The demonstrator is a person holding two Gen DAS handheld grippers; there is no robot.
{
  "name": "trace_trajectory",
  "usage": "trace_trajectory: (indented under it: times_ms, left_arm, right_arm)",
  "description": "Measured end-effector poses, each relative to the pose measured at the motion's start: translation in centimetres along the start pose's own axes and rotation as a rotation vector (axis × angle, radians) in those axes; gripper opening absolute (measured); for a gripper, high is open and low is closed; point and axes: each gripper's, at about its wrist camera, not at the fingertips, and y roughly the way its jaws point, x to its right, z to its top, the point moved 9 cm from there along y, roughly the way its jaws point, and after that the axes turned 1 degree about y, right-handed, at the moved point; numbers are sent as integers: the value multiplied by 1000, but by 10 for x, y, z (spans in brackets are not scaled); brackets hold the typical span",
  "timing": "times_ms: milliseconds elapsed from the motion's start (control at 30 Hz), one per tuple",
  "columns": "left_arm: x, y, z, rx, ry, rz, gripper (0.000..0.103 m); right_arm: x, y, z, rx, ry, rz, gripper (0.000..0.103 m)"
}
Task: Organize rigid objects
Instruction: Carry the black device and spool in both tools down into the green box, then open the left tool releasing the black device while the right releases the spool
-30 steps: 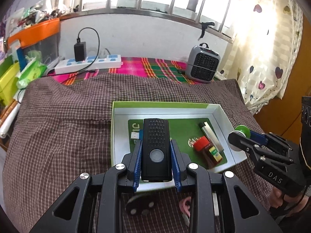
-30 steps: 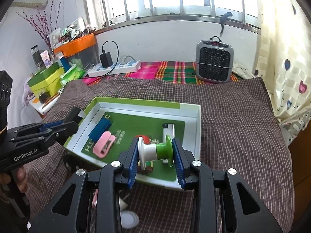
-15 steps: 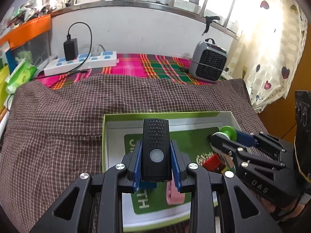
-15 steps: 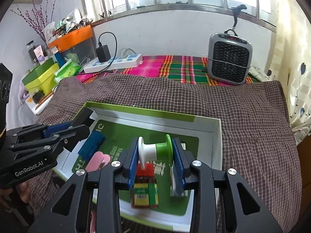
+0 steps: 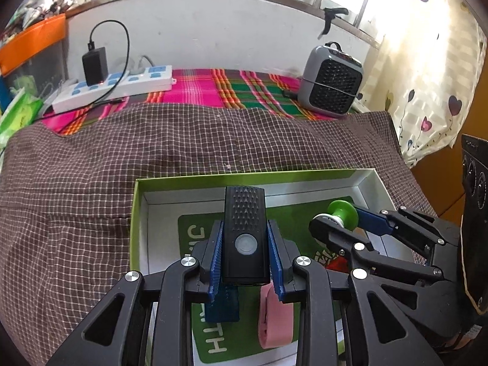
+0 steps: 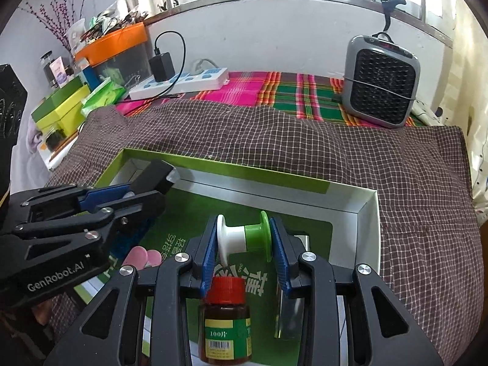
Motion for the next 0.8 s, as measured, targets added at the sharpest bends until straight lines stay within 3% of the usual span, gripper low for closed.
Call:
trace_trajectory:
  times_ms: [800]
  left_arm:
    - [1,9,2,-13,10,-1,26]
  right_arm:
    - [1,8,-2,-12,-14,-11,35]
